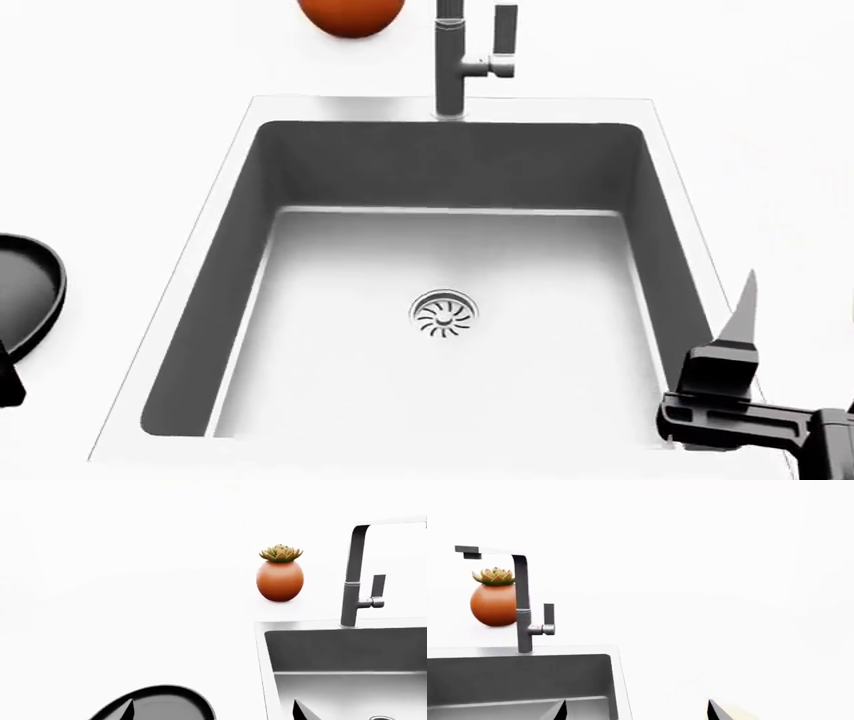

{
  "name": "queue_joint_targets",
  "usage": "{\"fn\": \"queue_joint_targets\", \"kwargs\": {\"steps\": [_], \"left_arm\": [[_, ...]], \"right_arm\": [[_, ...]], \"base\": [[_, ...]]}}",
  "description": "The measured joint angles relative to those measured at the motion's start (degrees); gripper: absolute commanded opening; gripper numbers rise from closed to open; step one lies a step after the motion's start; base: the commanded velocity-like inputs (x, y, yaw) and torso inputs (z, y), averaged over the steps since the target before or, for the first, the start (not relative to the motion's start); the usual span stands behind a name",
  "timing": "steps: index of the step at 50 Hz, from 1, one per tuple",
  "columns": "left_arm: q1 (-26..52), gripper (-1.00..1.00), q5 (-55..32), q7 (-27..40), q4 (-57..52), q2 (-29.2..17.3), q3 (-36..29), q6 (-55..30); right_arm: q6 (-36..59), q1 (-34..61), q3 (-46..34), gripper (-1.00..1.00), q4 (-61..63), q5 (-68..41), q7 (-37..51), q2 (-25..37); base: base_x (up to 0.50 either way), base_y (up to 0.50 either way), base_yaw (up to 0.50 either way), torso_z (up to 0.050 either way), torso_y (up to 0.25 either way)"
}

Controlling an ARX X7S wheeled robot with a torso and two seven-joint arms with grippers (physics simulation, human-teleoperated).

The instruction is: Pick the pan and sponge and place them into the sink. Then turn on the water.

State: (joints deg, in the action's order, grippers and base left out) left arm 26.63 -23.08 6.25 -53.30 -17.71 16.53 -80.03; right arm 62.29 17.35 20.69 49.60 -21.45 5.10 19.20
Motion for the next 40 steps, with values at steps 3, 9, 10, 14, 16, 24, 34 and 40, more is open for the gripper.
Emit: {"fn": "queue_joint_targets", "kwargs": {"steps": [3,9,10,14,16,24,34,40], "left_arm": [[-0.3,1.0,-0.1,0.0,-0.1,-0.1,0.1,0.1],[-0.5,1.0,-0.3,0.1,-0.3,-0.4,0.2,0.0],[-0.6,1.0,-0.3,0.2,-0.3,-0.4,0.2,0.1],[-0.6,1.0,-0.4,0.4,-0.3,-0.4,-0.1,0.2],[-0.8,1.0,-0.5,0.4,-0.3,-0.4,-0.2,0.3],[-1.1,1.0,-0.8,0.6,-0.3,-0.6,-0.3,0.5],[-1.4,1.0,-1.3,0.7,-0.3,-0.9,0.1,0.5],[-1.7,1.0,-1.4,0.9,-0.2,-1.0,0.1,0.6]], "right_arm": [[0.2,0.0,0.0,1.0,0.1,-0.1,0.1,0.1],[0.5,-0.1,0.2,1.0,0.1,-0.2,0.4,0.4],[0.5,-0.1,0.2,1.0,0.1,-0.2,0.4,0.5],[0.5,-0.3,0.3,1.0,0.1,-0.2,0.5,0.6],[0.5,-0.2,0.3,1.0,0.0,-0.2,0.6,0.7],[0.5,-0.6,0.3,1.0,-0.1,-0.3,0.8,0.8],[2.8,-0.1,-0.1,1.0,-1.1,0.9,3.4,1.0],[3.1,0.4,-0.3,1.0,-3.4,2.6,6.3,0.0]], "base": [[0.29,0.12,0.0,0.0,0.0],[0.24,0.05,0.0,0.0,0.0],[0.21,0.0,0.0,0.0,0.0],[0.23,0.0,0.0,0.0,0.003],[0.25,0.0,0.0,0.0,0.0],[0.07,0.0,0.0,0.0,0.0],[0.0,0.0,0.0,0.0,0.001],[0.0,0.0,0.0,0.0,0.0]]}}
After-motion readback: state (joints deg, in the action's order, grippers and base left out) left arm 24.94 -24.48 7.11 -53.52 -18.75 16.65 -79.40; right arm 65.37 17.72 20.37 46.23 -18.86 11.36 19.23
